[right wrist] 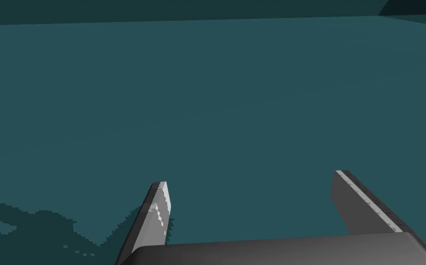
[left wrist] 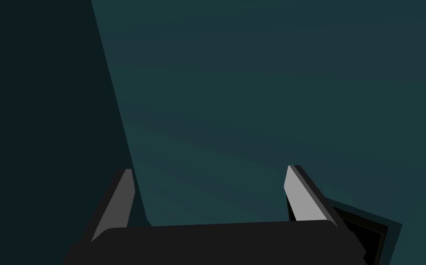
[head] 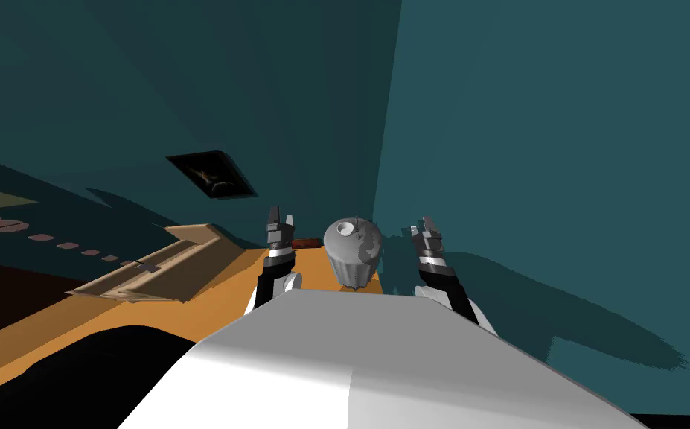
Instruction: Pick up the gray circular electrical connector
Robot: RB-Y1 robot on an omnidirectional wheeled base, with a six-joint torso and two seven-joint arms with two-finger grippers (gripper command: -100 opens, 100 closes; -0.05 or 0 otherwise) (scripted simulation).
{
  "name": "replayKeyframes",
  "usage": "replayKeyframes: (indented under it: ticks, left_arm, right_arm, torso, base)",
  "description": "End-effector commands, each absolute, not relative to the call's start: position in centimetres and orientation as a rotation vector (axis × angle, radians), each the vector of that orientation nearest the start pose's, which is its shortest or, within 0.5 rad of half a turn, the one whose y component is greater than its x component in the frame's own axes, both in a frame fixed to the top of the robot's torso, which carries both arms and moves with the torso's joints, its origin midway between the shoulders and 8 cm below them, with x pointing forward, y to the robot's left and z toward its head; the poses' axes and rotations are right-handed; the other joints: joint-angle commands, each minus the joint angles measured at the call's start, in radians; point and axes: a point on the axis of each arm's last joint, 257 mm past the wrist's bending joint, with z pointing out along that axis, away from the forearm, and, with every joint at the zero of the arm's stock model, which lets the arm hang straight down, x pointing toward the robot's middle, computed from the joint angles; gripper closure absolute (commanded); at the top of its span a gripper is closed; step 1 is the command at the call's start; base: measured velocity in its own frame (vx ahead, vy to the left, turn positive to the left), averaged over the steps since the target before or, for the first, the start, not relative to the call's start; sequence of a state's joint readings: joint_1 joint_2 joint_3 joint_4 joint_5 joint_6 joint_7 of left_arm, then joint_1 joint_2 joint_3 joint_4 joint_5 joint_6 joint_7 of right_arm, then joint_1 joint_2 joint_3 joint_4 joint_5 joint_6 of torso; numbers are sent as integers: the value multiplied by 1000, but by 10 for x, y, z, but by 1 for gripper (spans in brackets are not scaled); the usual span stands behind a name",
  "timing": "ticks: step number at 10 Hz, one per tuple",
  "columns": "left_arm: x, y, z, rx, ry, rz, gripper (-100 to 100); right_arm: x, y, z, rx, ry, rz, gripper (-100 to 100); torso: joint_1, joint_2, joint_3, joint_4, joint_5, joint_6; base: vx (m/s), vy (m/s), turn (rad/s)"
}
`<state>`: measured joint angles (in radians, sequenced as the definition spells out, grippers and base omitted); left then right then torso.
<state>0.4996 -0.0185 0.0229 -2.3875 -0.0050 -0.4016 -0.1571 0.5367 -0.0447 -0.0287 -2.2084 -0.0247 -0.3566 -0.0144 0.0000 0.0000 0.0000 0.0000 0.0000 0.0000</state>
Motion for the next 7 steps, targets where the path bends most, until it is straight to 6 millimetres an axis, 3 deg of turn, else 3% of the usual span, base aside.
replayKeyframes:
  ticks: [1, 7]
  left_arm:
    - [336, 286, 54, -599, 629, -1131, 0]
    - [336, 286, 54, -599, 629, -1131, 0]
  right_arm:
    - [380, -296, -66, 832, 859, 1198, -100]
    - [409, -285, -135, 761, 1119, 1070, -100]
  torso:
    - [0, 0, 0, 0, 0, 0]
    - [3, 0, 0, 0, 1, 0]
  base:
    - [-16, 37, 246]
    - [-6, 57, 189]
